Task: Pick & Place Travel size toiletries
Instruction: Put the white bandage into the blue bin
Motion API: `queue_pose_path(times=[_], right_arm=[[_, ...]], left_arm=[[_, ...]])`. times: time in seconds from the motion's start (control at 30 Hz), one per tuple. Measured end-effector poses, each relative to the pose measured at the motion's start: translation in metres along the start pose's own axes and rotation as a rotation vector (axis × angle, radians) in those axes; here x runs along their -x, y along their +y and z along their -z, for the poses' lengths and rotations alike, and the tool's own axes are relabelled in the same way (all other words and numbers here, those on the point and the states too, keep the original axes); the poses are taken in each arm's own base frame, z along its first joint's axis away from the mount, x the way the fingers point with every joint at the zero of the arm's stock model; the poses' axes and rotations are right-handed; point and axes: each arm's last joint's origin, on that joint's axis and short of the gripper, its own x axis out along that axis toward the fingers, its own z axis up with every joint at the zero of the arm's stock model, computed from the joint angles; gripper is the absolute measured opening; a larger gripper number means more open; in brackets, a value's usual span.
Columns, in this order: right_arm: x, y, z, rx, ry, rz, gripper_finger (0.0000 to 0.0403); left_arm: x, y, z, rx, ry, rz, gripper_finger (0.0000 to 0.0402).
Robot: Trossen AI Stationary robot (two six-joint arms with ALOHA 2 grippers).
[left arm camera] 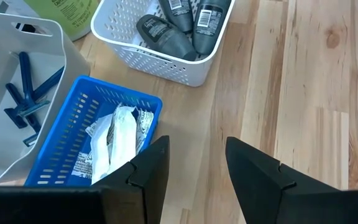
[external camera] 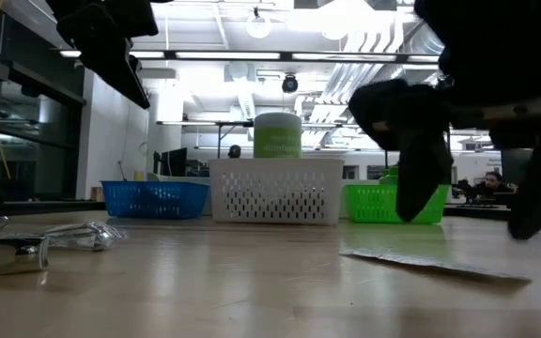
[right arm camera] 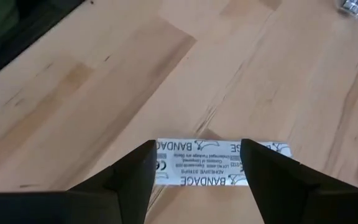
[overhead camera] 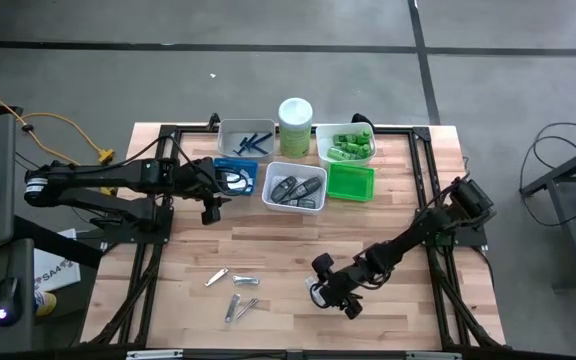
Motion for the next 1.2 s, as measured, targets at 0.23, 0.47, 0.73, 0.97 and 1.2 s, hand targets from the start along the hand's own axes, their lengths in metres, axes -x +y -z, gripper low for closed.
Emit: queue_pose_path(times=[0.23, 0.47, 0.73, 0.97, 1.2], right_arm=[[-0.013, 0.002, 0.007, -0.035, 0.012, -0.011, 0.0228], [-0.013, -0.004, 0.011, -0.161, 0.056, -0.022, 0.0195], [-0.012, -0.004, 0.016, -0.171, 0.114, -0.009, 0.0117], [-0.012, 0.0, 0.018, -0.124, 0.143, 0.026, 0.0069], [-0.012, 0.004, 0.02, -0.08, 0.156, 0.038, 0.0074]], left_arm=[[0.0, 0.0, 0.001, -0.001, 0.009, 0.002, 0.0157], [0.0, 0.0, 0.001, -0.002, 0.014, 0.003, 0.0157], [0.0, 0.0, 0.001, -0.002, 0.015, 0.005, 0.0157], [0.0, 0.0, 0.001, -0.002, 0.015, 0.005, 0.0157], [0.0, 0.0, 0.001, -0.002, 0.015, 0.005, 0.0157]])
